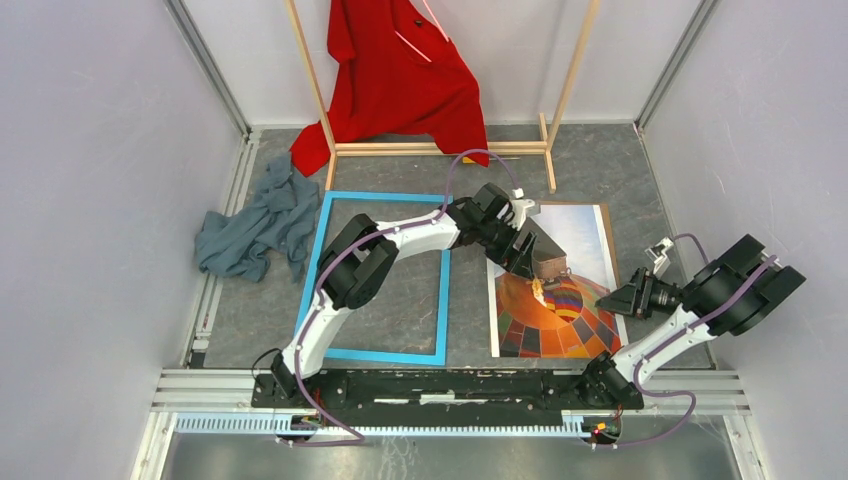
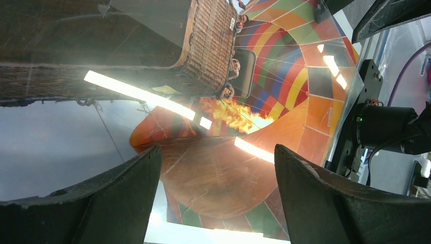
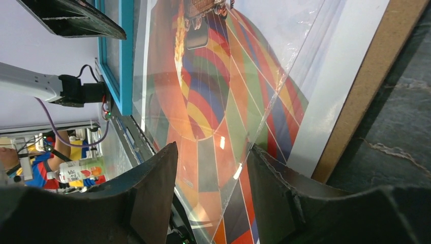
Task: Take the photo out of the frame
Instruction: Pick up the photo frame item from the photo frame.
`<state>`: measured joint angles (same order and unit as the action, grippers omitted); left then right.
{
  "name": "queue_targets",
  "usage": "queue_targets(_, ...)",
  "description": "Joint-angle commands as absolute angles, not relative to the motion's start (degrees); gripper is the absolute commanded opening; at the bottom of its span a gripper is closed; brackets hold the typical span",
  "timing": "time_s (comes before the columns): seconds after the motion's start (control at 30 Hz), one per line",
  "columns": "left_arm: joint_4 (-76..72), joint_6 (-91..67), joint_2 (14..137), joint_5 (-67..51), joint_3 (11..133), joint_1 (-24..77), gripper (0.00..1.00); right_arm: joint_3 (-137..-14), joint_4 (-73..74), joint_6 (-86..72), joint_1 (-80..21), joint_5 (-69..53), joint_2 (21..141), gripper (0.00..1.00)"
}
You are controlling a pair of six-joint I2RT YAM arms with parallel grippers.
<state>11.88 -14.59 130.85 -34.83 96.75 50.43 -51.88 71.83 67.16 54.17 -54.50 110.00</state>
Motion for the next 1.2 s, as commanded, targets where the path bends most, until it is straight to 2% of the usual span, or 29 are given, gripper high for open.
queue_targets(0.0,15.61,-15.69,131.08,-32.99,93.76,50.89,0.88,-52.65,71.86,67.95,52.84,-56.77,111.91,0.59)
queue_targets(0.13,15.46,-15.81,130.19,-33.18,93.73,50.72,0.88,-55.02,71.92,67.01,52.45,-57.47,113.0,0.57)
queue_targets(0.27,15.38,-16.15,129.62,-33.42,94.34,50.63,0.88,-55.5,71.89,67.02,51.67,-57.74,113.18,0.5)
queue_targets(0.6,16.12,-15.91,128.29,-33.31,95.25,50.09,0.88,-55.36,71.89,67.27,51.03,-57.85,115.04,0.15)
queue_targets(0.83,17.26,-15.41,124.27,-34.03,96.7,46.71,0.95,-56.12,71.89,66.67,51.06,-58.22,113.83,0.05)
queue_targets(1.17,19.75,-12.16,116.03,-34.74,96.14,39.35,1.0,-57.28,71.99,63.73,51.06,-59.73,109.05,0.0)
